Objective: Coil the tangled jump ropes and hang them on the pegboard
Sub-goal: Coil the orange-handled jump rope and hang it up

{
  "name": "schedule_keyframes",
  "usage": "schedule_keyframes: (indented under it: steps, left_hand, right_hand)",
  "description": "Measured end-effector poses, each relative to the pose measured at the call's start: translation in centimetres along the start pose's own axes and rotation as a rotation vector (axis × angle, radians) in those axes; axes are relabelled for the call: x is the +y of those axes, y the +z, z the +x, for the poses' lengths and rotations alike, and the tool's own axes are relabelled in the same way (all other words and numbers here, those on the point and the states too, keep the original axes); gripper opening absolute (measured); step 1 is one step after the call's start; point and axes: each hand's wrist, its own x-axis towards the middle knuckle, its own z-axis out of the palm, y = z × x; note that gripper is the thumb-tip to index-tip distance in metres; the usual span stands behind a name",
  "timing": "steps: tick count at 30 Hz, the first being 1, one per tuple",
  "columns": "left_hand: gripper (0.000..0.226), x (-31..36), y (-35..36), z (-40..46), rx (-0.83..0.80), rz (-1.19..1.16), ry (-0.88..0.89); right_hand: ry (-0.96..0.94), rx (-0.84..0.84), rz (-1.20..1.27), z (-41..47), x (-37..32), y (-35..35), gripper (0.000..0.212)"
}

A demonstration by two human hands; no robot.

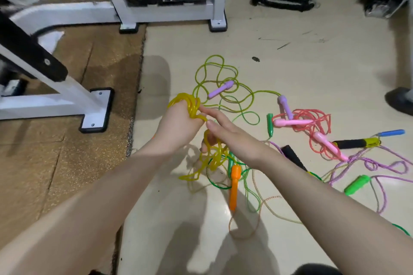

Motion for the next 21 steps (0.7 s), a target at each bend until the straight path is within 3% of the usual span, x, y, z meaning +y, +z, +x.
schedule_keyframes:
  steps: [2,4,8,12,15,18,21]
  left_hand:
    - [0.024,3.4,-1.7,-0.2,-0.092,-0.151,-0.036]
    - [0.007,7.4,-4.0,-1.3,-0.161,-0.417,-0.152]
    - [0.015,15.4,-9.0,-4.1,-0.15,-0.907,-0.421]
    - [0.028,24.6,-15.3,-5.8,-0.169,-1.238,-0.554]
    - [0.033,31.1,-21.8,-6.9,-0.155,-1.544,-0.6]
    - [0.036,37.0,-27.5,-8.5,-0.116,-1.552,-0.556]
    - [0.045,41.8,-30.3,-10.7,-0.118,-1.453,-0.581]
  right_hand:
    - [0.008,0.024,0.135,-1.7,-3.5,-1.8,0.05]
    - [0.03,0.036,0.271,-4.2,-7.6,-4.3,0.057]
    - [0.057,0.035,0.636,-9.4,-15.7,-8.6,0.062]
    - [0.149,0.097,0.43,-14.5,-25.4,-11.3,0.052]
    - [0.129,0.224,0.398,-18.5,-32.3,-14.2,0.059]
    - [0.089,0.335,0.242,-21.7,-38.9,-17.2,0.023]
    - [0.092,0.218,-0.005,-23.1,-44.8,-18.0,0.018]
